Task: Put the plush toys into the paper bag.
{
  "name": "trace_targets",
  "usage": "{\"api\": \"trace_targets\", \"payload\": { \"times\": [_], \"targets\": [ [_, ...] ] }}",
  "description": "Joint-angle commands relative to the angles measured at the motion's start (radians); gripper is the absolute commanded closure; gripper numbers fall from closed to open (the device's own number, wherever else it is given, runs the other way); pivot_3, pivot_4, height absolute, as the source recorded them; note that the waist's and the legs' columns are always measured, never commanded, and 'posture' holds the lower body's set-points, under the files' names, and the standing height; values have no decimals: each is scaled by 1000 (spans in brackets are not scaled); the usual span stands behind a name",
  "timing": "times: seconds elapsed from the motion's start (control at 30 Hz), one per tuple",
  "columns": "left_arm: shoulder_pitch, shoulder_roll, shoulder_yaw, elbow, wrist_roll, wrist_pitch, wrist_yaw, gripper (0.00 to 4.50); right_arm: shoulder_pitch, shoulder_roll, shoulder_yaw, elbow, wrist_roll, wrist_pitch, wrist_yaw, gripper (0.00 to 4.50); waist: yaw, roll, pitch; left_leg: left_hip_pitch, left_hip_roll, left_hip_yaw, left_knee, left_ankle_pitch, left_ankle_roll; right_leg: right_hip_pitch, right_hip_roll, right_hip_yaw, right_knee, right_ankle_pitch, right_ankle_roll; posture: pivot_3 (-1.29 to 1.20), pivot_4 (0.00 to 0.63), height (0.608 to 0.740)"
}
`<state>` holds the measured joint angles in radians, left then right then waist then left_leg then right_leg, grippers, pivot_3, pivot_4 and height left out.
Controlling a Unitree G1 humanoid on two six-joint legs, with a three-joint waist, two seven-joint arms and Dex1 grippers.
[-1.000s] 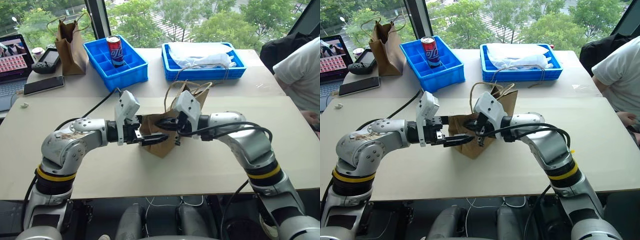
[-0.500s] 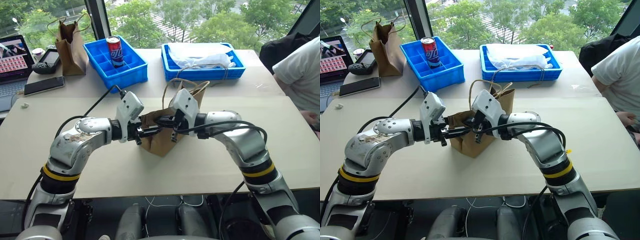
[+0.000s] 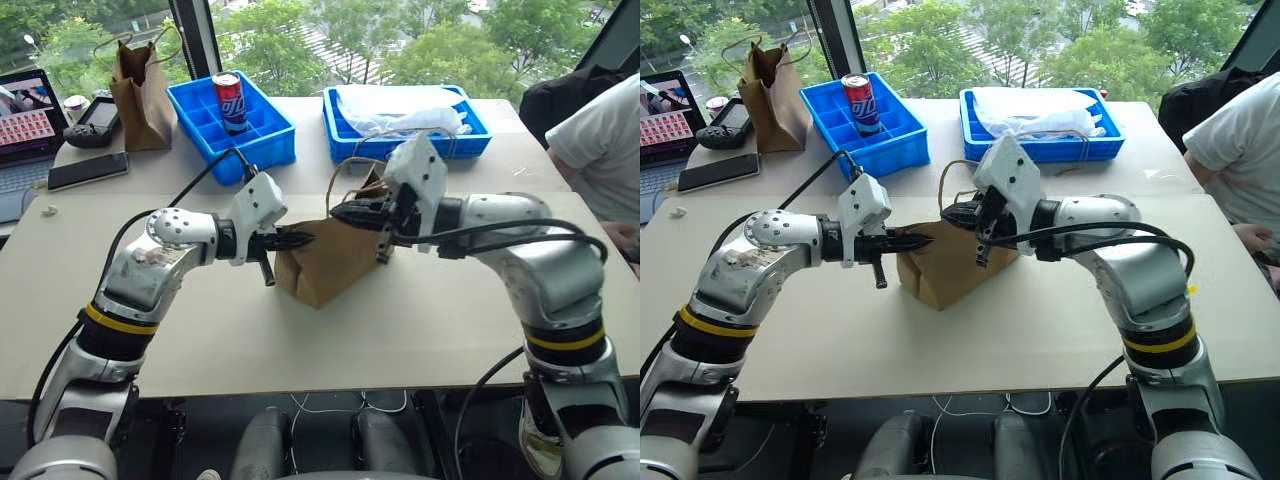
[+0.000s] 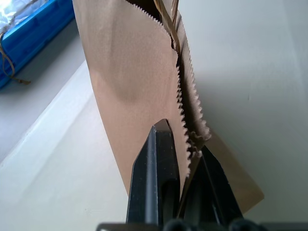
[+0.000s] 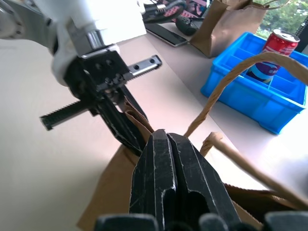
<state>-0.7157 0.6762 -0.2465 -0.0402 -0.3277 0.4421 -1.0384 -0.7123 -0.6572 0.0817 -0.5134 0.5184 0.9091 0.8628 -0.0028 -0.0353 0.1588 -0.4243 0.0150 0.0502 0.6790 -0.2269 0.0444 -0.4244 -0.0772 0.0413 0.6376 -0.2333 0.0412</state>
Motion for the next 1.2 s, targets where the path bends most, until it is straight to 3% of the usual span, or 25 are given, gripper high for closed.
{"api": "trace_targets", "payload": {
  "times": [0.03,0.13,0.3,0.4,0.73,0.87,0.97,1.1,1.2],
  "targets": [
    [-101,-3,0,198,60,-307,-181,4469,86,-173,-127,-108,106,95,86,4500,7,0,0,0,0,0,0,0,0,0,0,0,-1,0,0,0,150,740],
    [-160,-23,11,332,48,-413,-303,4469,180,-267,-181,-147,160,144,99,4500,13,0,0,-2,0,1,0,-1,1,1,-1,0,-6,0,0,0,150,740],
    [-253,-46,64,510,-5,-492,-473,4469,305,-327,-231,-201,213,184,80,4500,9,0,0,-3,0,2,0,-2,3,0,0,1,-7,0,0,0,150,740],
    [-268,-9,48,559,-42,-551,-568,4469,363,-343,-248,-217,222,189,53,4500,6,0,0,-4,1,1,1,-2,3,0,1,0,-6,0,0,0,150,740],
    [-292,152,-215,618,-209,-671,-576,4469,392,-376,-231,-196,226,156,35,4500,2,0,0,-5,1,0,2,-2,3,0,0,0,-6,0,1,0,150,740],
    [-300,147,-291,685,-199,-785,-576,4469,386,-386,-215,-182,221,143,39,4500,5,0,0,-5,1,0,3,-2,3,0,0,0,-6,0,1,0,150,740],
    [-345,98,-260,797,-156,-793,-576,4469,378,-389,-203,-170,214,131,41,4500,9,0,0,-5,1,1,4,-2,3,0,0,0,-6,0,1,0,150,740],
    [-386,87,-195,891,-131,-751,-576,3420,382,-396,-193,-154,205,116,49,4500,12,0,0,-6,0,1,6,-2,3,0,0,0,-6,1,2,0,150,740],
    [-370,133,-159,859,-154,-698,-576,2199,391,-407,-190,-135,197,99,62,4500,7,0,0,-6,1,1,6,-2,4,-1,0,0,-6,1,2,0,150,740]
  ]
}}
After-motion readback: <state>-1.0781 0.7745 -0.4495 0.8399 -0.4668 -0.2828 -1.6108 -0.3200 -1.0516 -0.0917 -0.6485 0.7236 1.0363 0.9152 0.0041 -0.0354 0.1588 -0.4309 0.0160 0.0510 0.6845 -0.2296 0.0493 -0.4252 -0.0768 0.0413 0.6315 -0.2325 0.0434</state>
